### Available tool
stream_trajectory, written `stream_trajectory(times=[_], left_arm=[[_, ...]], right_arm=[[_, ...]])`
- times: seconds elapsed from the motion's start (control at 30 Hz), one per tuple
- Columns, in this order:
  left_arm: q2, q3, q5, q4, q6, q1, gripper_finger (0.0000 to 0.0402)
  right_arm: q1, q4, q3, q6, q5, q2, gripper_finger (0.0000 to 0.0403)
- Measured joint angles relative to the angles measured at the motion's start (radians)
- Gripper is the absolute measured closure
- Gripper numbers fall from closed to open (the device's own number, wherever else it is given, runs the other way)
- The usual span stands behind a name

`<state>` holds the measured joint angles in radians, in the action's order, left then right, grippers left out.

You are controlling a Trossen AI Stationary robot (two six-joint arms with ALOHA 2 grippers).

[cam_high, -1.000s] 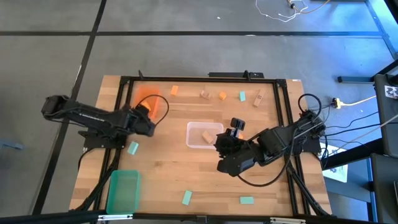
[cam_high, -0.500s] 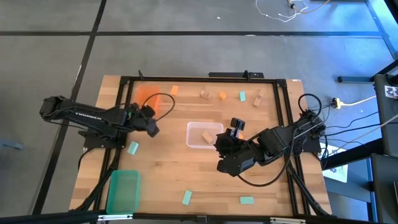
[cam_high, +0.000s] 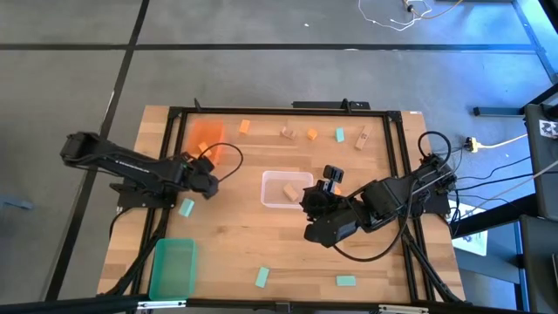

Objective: Sort & place blocks by color
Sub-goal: Move the orange bin to the top left of the table

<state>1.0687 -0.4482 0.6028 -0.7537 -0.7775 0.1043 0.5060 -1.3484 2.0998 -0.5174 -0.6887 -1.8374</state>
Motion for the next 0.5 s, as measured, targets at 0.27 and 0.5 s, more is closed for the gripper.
stream_trajectory(times=[0.27,0.5], left_arm=[[0.043,0.006,0.191,0.046,0.021,-0.088,0.023],[0.047,0.006,0.247,0.186,0.177,-0.201,0.023]], right_arm=[[0.0,0.0,0.0,0.002,0.0,0.0,0.0234],[0.0,0.0,0.0,0.002,0.0,0.0,0.0234]])
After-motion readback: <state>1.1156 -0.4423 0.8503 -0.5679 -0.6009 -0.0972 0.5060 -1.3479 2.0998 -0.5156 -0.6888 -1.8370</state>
